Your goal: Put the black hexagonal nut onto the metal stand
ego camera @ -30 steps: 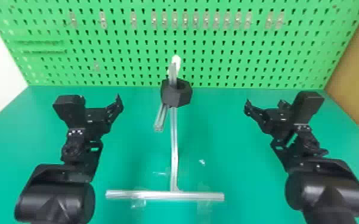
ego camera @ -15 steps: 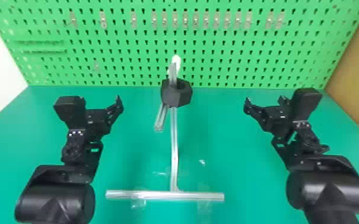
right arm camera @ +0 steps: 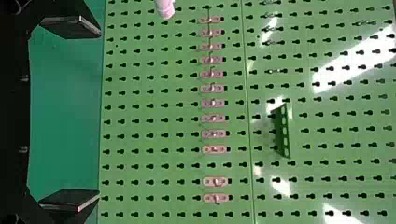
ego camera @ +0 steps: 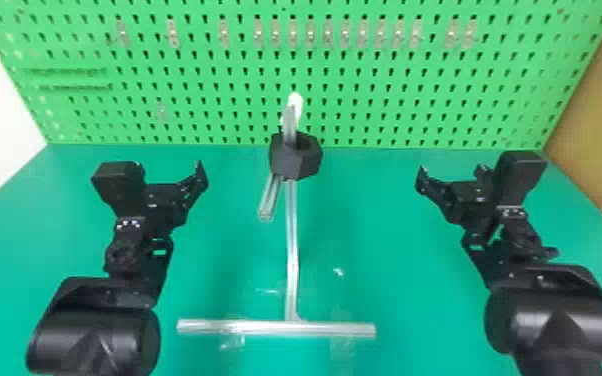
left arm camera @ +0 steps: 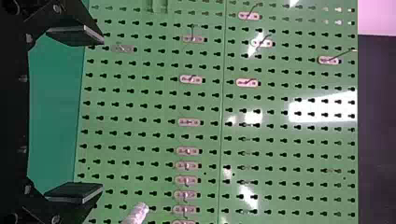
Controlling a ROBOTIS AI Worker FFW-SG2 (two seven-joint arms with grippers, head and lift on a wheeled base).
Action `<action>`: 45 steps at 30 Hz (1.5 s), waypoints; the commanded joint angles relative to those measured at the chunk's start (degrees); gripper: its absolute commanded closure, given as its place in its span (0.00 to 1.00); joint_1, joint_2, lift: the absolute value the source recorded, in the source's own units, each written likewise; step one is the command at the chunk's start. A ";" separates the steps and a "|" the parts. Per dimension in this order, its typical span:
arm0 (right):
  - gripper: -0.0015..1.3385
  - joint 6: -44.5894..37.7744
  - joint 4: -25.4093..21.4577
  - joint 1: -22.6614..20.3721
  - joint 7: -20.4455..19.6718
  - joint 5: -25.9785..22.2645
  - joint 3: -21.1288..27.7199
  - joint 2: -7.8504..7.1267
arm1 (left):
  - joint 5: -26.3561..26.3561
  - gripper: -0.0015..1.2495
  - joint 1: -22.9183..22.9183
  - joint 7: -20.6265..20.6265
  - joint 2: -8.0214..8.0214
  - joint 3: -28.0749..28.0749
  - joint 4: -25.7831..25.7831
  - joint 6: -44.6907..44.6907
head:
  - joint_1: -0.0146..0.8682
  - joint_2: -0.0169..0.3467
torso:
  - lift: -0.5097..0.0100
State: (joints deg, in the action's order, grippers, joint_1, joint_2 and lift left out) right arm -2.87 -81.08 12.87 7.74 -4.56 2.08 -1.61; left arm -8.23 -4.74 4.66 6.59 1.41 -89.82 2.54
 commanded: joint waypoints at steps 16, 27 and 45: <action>0.07 -0.73 -0.57 -0.47 -0.10 0.34 0.29 0.11 | 0.23 0.14 -0.18 0.00 0.00 0.26 0.09 0.01 | 0.80 0.27 | 0.98; 0.07 -0.73 -0.75 -0.47 -0.18 0.34 0.38 0.11 | 0.14 0.14 -0.36 0.00 0.00 0.44 0.18 0.01 | 0.80 0.27 | 0.98; 0.08 -0.73 -1.10 -0.56 -0.18 0.34 0.82 0.20 | 0.14 0.14 -0.45 0.00 0.00 0.62 0.18 0.01 | 0.80 0.27 | 0.98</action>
State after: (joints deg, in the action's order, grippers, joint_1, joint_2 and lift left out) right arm -3.60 -82.14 12.41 7.56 -4.23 2.80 -1.41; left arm -8.02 -5.19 4.66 6.59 1.93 -89.64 2.55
